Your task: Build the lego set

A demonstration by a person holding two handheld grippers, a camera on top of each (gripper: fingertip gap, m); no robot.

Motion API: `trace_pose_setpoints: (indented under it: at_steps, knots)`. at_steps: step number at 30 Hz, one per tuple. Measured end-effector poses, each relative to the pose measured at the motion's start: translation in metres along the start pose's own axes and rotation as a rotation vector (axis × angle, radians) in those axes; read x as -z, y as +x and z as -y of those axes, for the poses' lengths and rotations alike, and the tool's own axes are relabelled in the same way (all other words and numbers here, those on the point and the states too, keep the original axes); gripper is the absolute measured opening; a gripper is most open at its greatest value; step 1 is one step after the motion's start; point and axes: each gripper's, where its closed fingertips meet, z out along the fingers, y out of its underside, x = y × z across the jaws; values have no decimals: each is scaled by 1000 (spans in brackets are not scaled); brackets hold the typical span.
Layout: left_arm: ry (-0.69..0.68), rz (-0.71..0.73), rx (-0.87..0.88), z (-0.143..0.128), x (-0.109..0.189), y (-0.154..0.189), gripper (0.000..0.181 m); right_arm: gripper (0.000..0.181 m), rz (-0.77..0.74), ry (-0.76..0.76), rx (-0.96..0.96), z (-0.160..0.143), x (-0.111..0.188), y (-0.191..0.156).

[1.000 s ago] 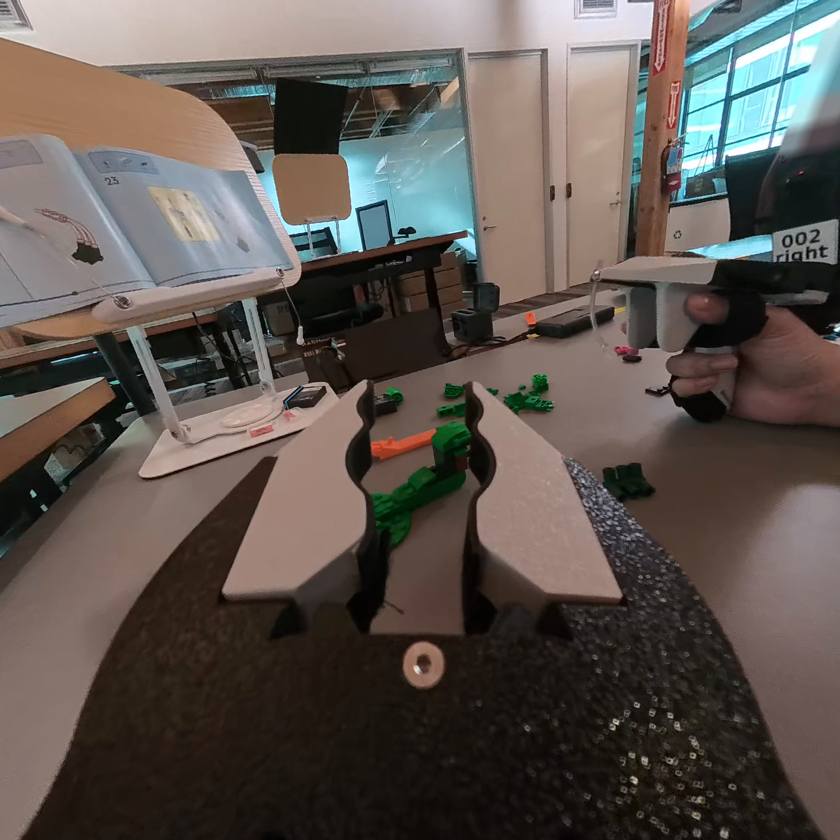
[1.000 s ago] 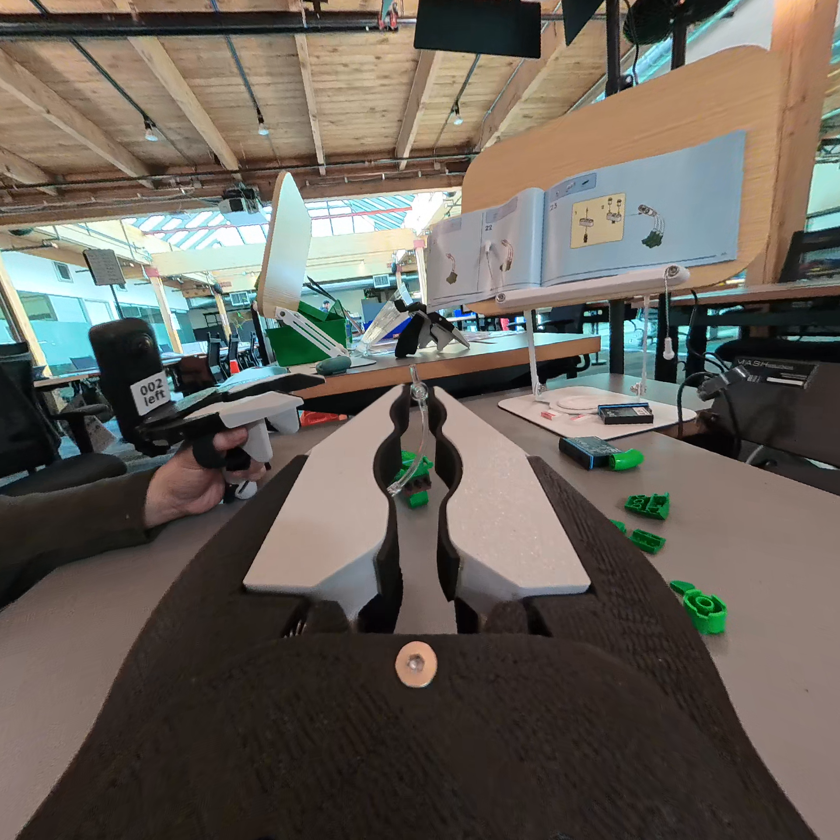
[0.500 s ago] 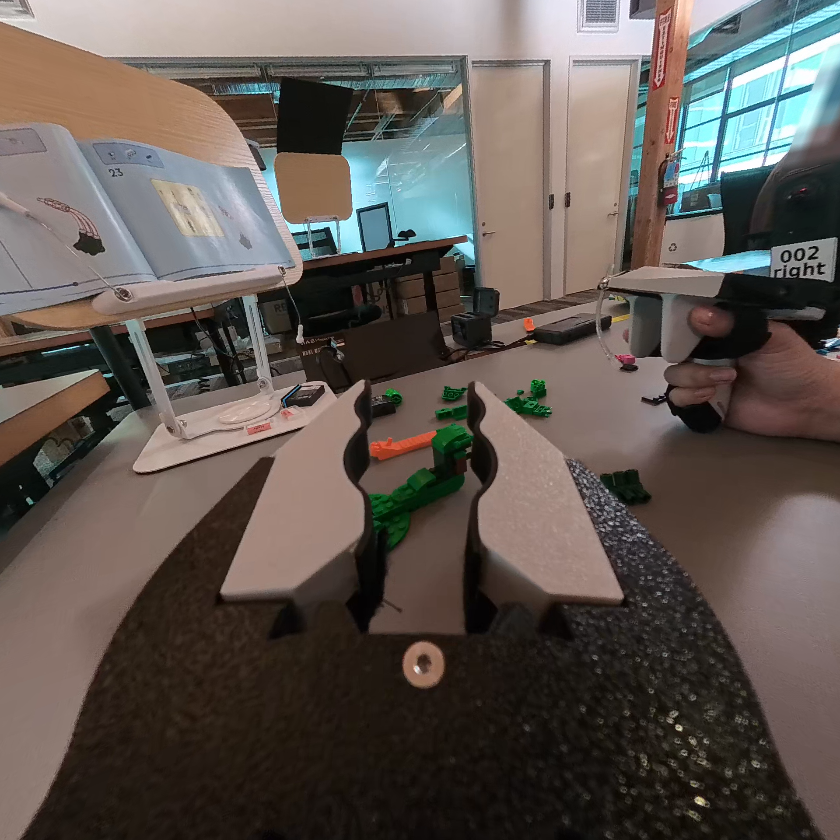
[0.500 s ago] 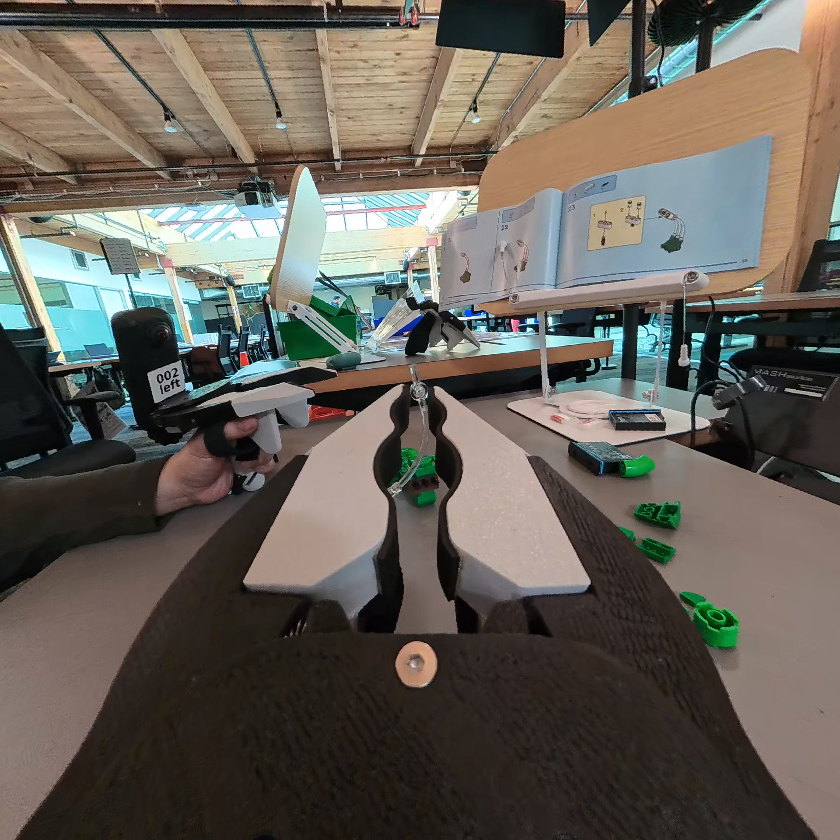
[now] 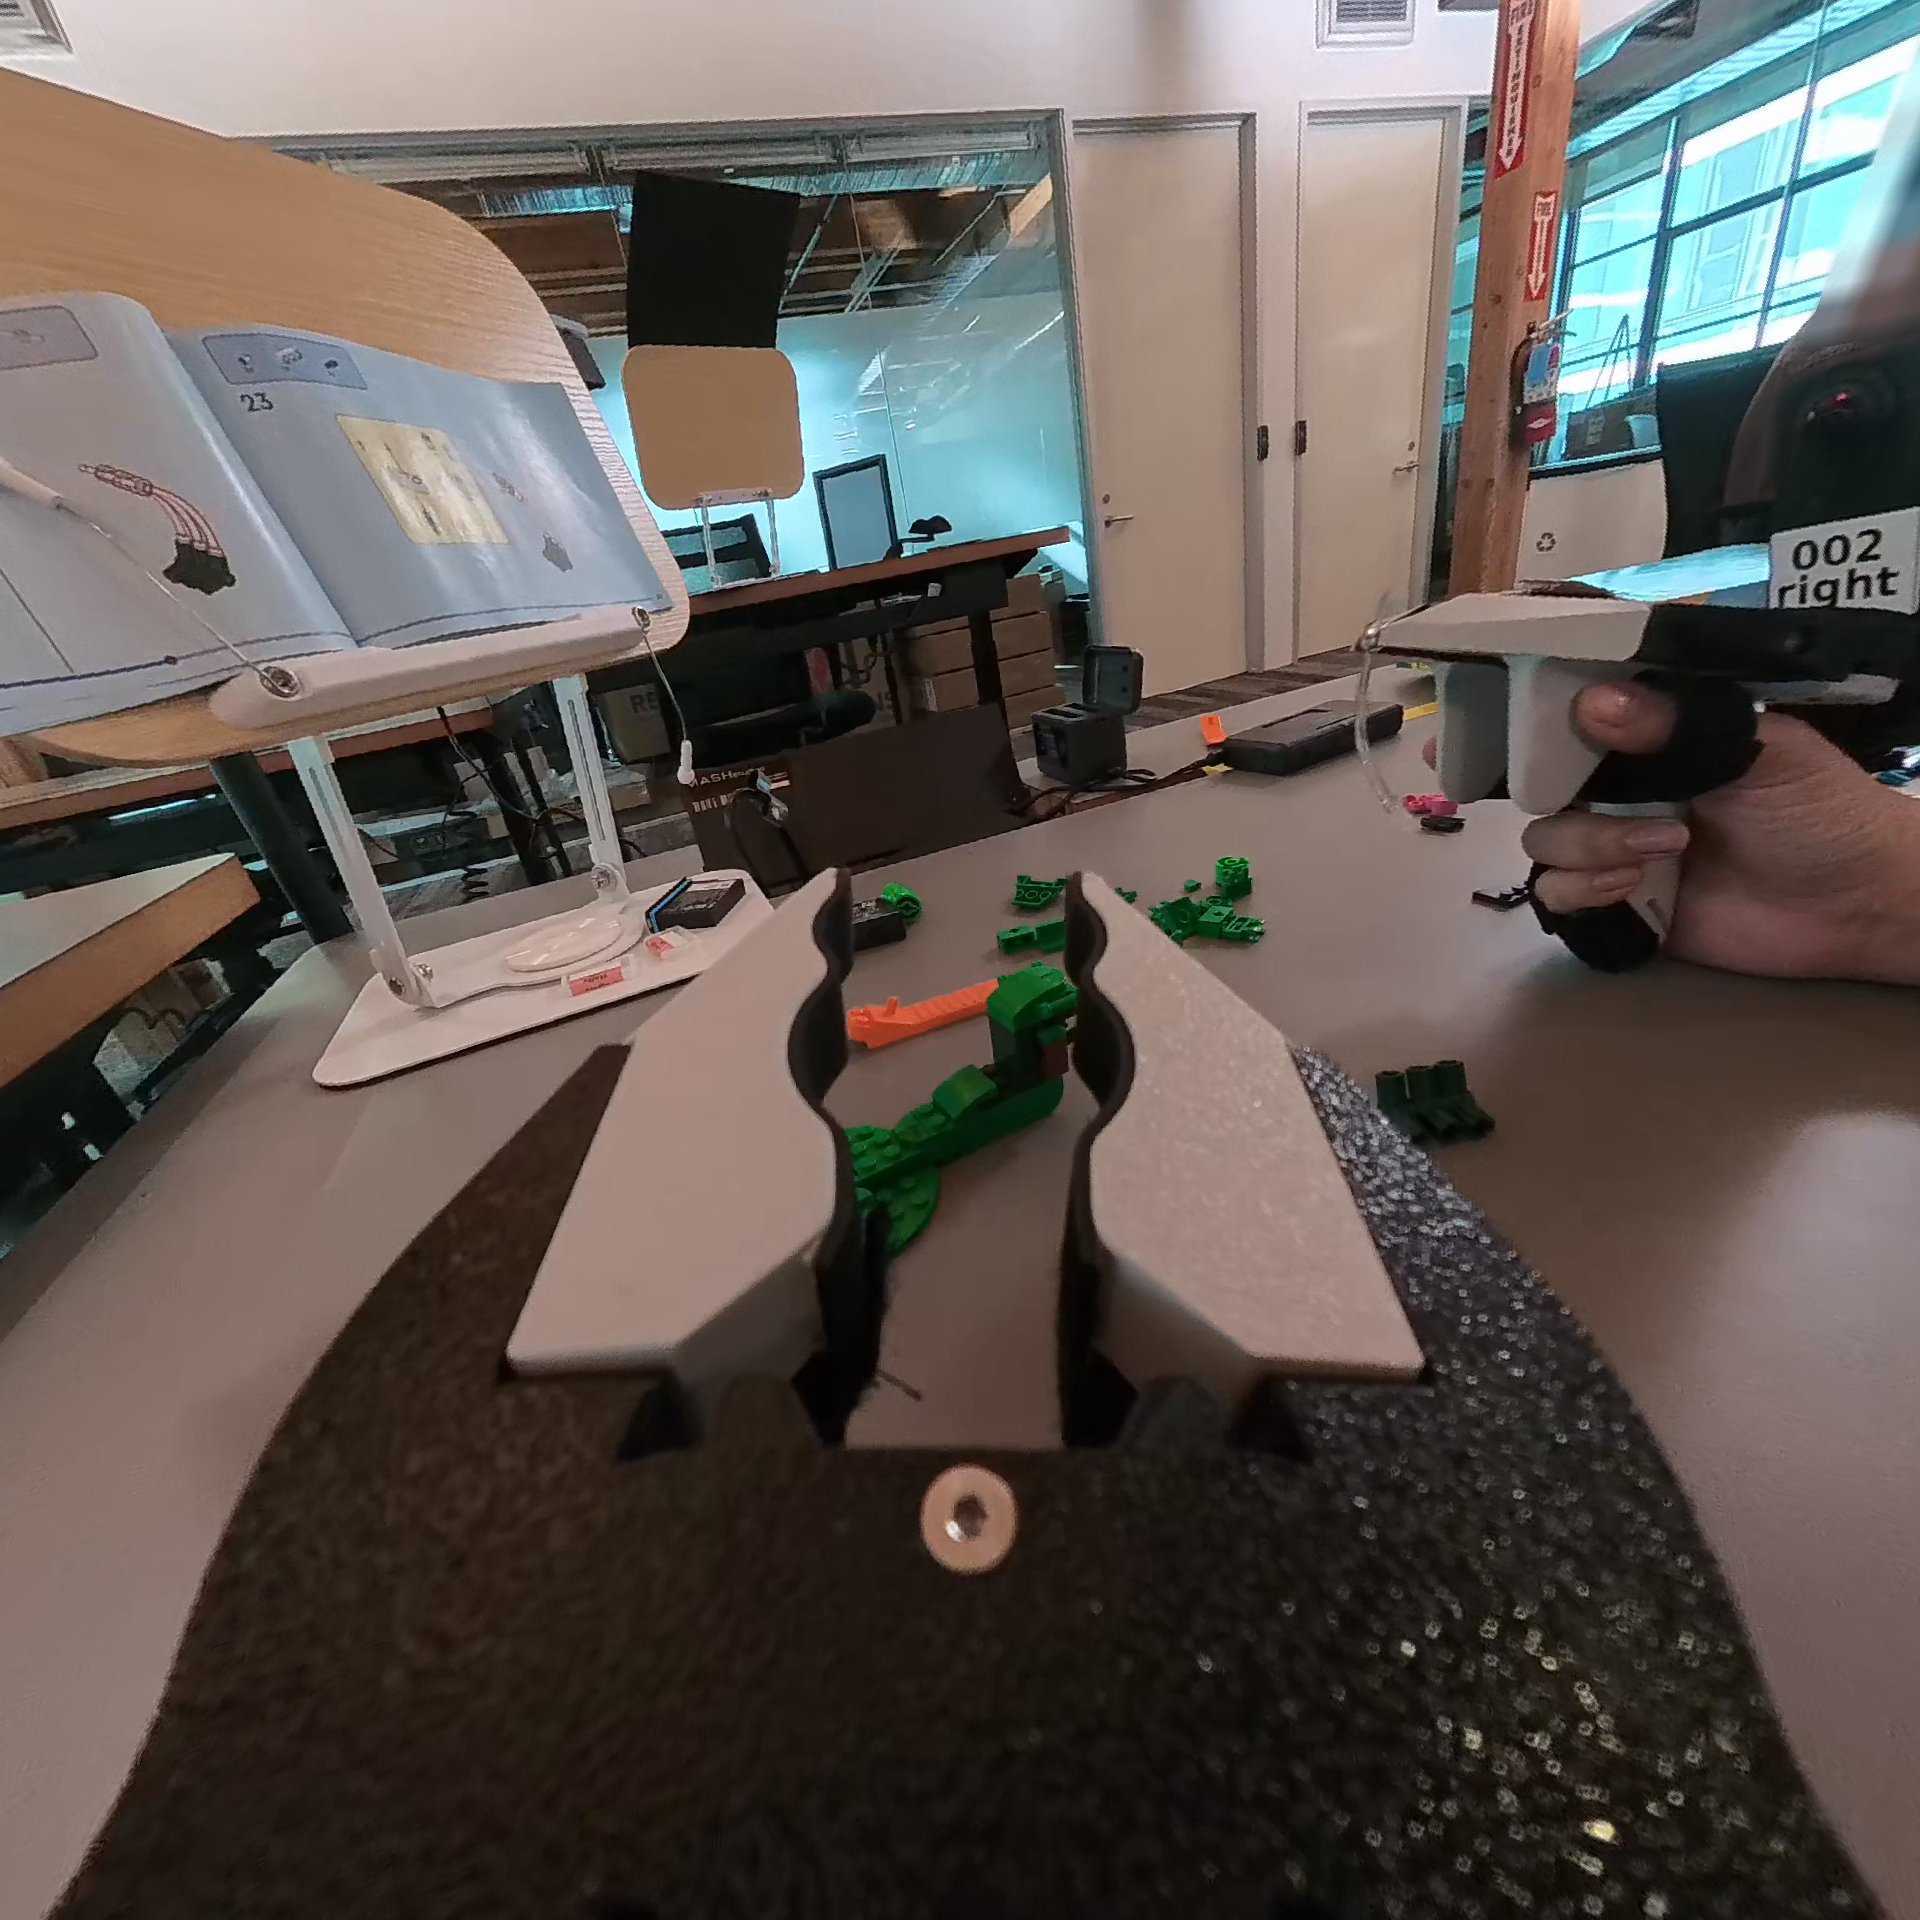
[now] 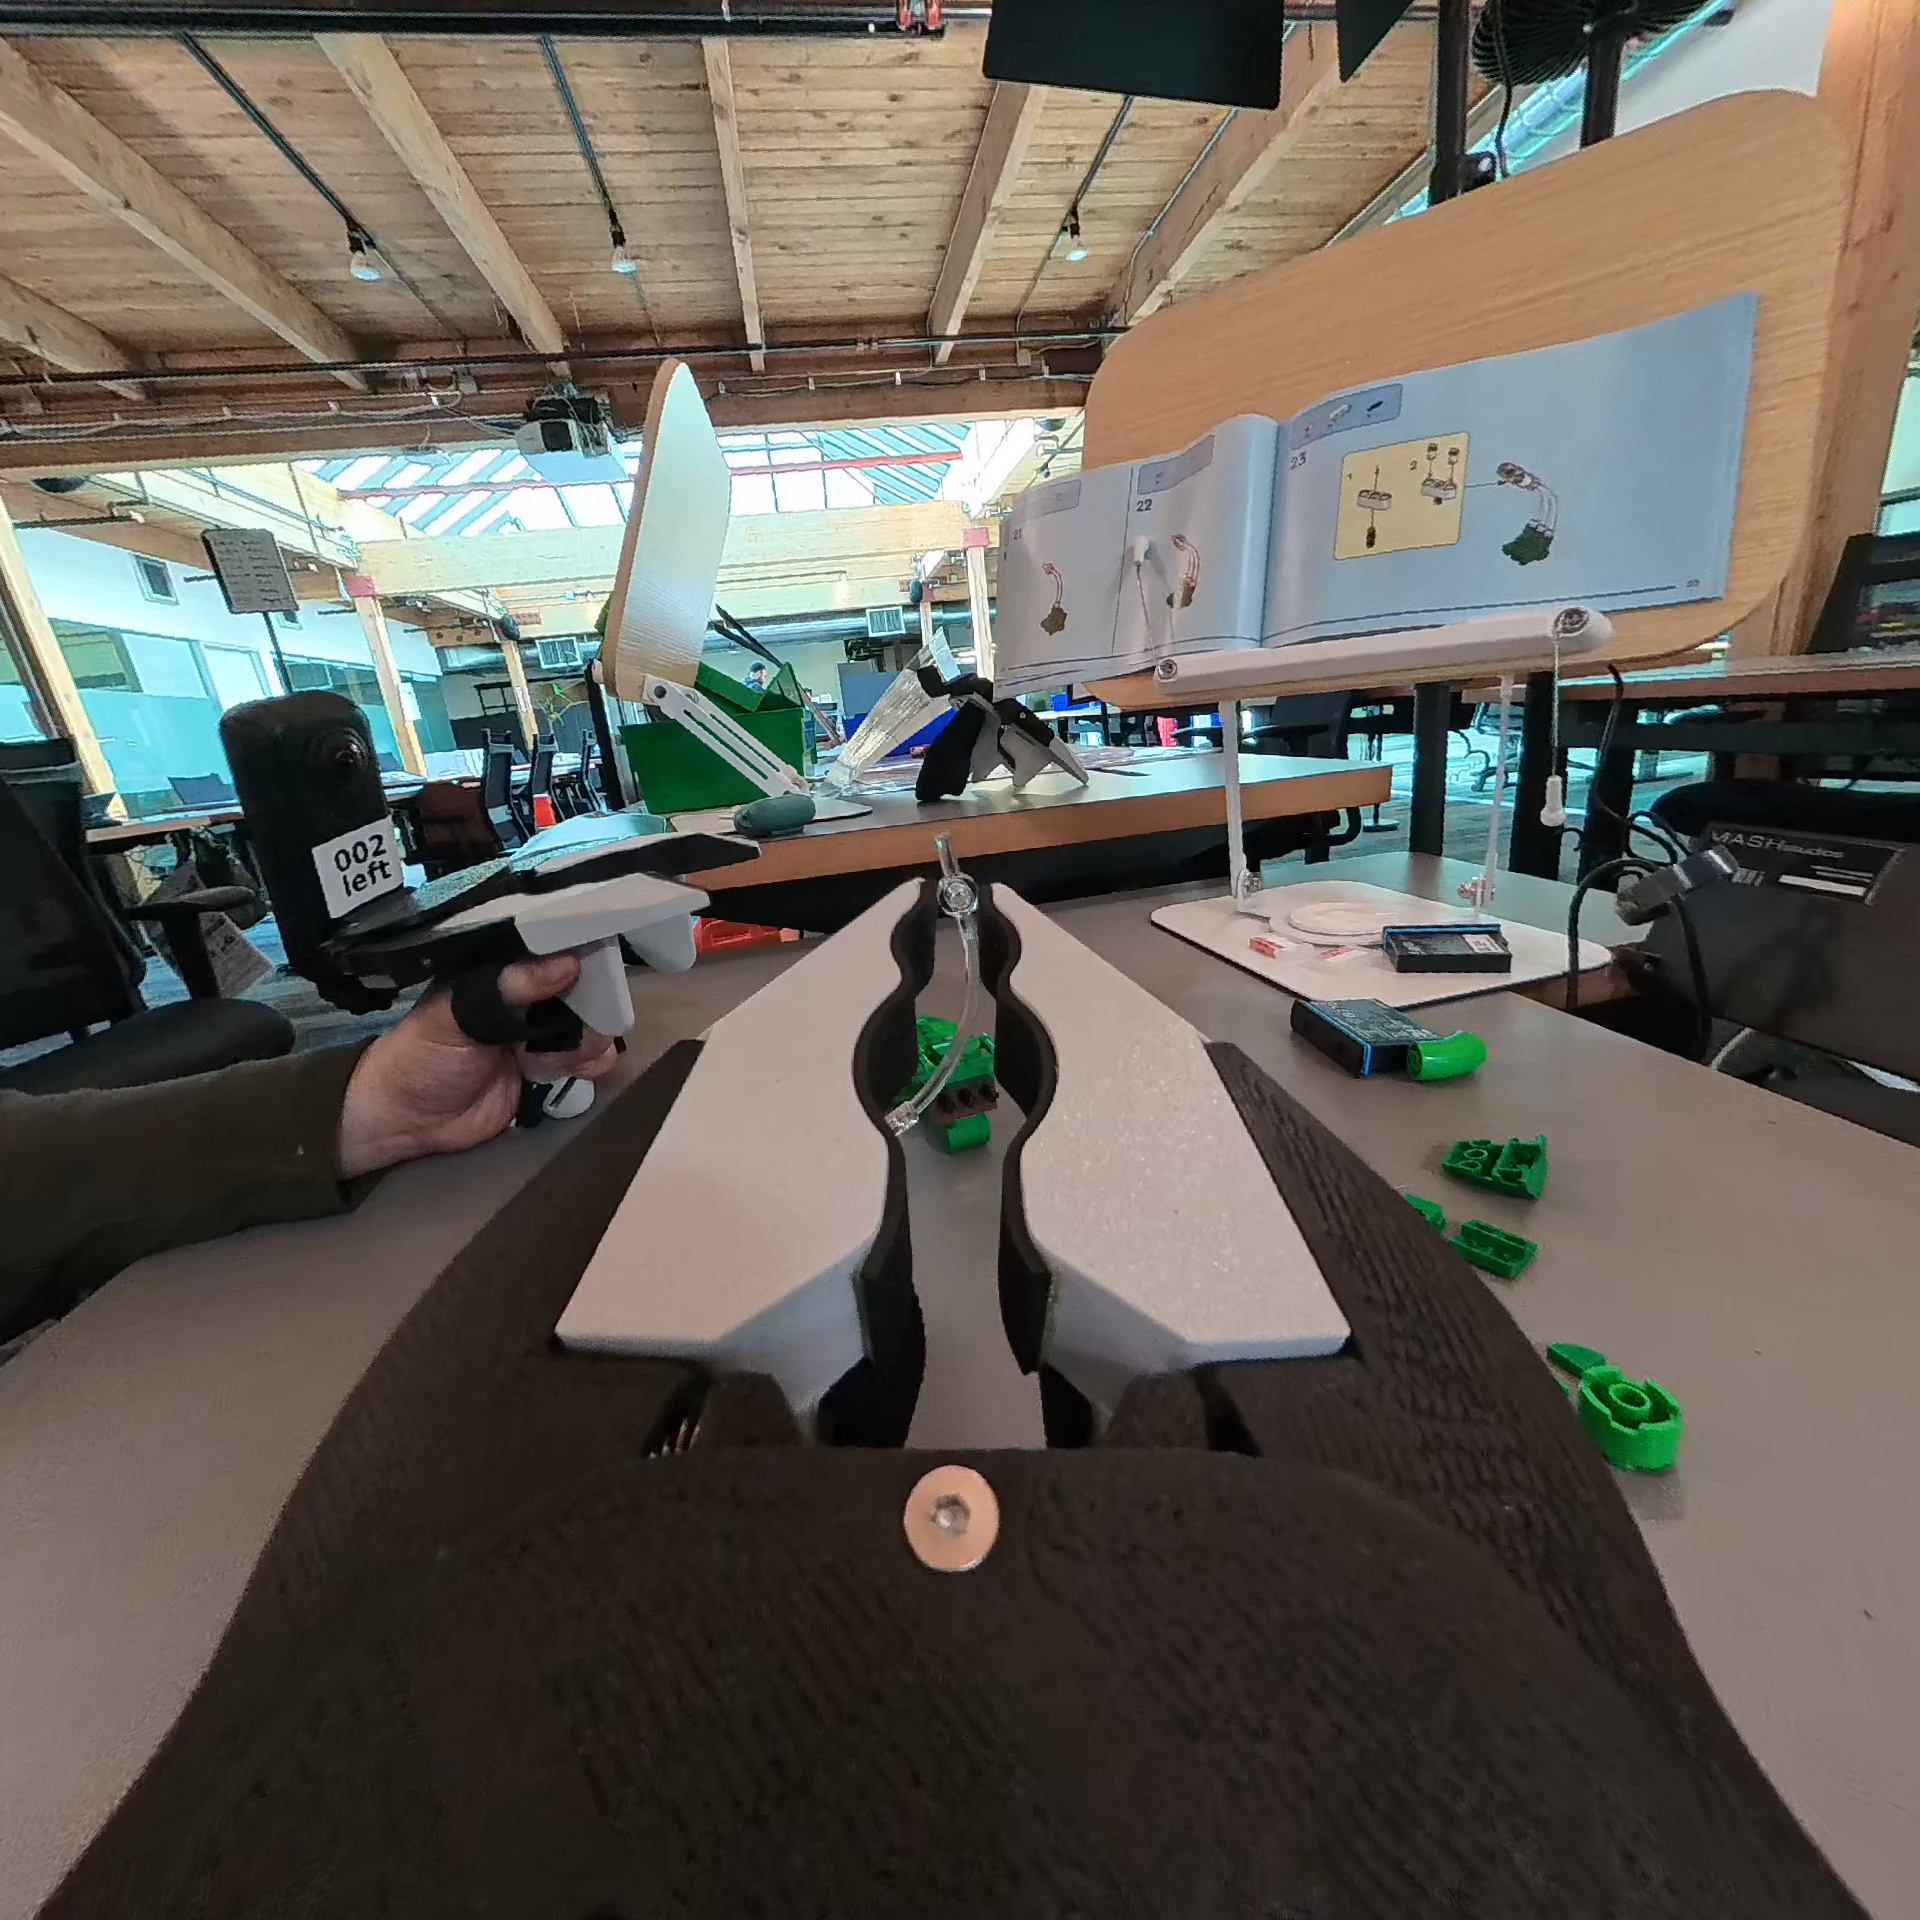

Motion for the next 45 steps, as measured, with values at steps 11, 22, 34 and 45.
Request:
trace_pose_setpoints:
  at_steps: [11,22,34,45]
  knots:
    - [-84,-139,-138,9,-29,108,43,5,32,-130,154,-18,-14,-22]
    - [-394,-352,189,-42,-39,112,42,5,39,-252,303,-39,-25,-39]
    - [-776,-232,80,-95,-34,138,78,5,-23,-260,277,-39,-26,-32]
    - [-548,-97,-64,-56,-49,115,45,5,-45,-216,172,-33,-30,-39]
